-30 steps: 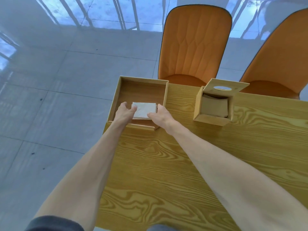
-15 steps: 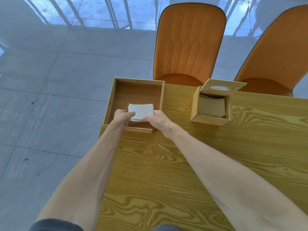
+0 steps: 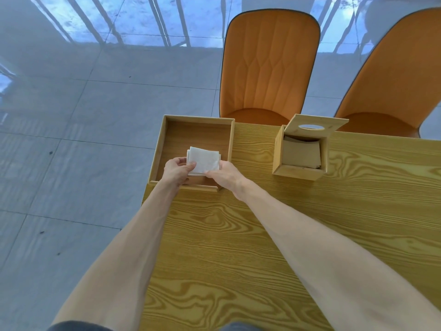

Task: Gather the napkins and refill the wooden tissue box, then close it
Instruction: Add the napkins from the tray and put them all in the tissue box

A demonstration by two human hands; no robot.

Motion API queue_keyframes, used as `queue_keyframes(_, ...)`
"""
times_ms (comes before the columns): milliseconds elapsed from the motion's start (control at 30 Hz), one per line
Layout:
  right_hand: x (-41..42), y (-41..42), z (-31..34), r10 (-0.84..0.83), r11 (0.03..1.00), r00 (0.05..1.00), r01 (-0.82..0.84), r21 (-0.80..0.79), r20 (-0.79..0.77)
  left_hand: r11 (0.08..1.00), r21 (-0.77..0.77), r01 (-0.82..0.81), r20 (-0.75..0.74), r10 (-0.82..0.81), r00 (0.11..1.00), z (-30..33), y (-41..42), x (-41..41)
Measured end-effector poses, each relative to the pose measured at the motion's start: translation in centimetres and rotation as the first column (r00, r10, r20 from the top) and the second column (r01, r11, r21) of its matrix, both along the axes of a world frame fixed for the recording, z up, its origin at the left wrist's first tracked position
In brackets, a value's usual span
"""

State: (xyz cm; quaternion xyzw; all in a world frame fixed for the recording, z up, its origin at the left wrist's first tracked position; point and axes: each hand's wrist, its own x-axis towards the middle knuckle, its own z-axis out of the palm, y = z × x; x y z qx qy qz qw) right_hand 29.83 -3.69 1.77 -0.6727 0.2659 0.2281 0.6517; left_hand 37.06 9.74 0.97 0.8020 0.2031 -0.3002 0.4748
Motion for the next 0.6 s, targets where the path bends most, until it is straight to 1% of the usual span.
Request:
queue_keyframes(133,-0.6,0.0,0.2,-0.013,1.0,1.0,0.013,0.0,0.017,0.998,-0.07,0.004,-0.016,-0.005,1.0,0.6,0.4,-0.3)
queue_keyframes(333,-1.5,-0.4,0.6,-0.084,0.996,0.996,0.083,-0.028,-0.002,0.979,-0.205,0.025,-0.004,-0.026,1.0,2.1,0.7,-0.7)
queue_keyframes(467,-2.9,-1.1,1.3,-0.18,0.982,0.983,0.179,0.065,0.022,0.944,-0.322,0.071,-0.019,-0.081,0.997,3.7,0.4,-1.6)
queue_keyframes(600,-4.8,-2.8,1.8,-0.284,0.95,0.959,0.28,0.14,0.01,0.888,-0.45,0.094,-0.047,-0.129,0.991,5.1,-0.7,-3.1)
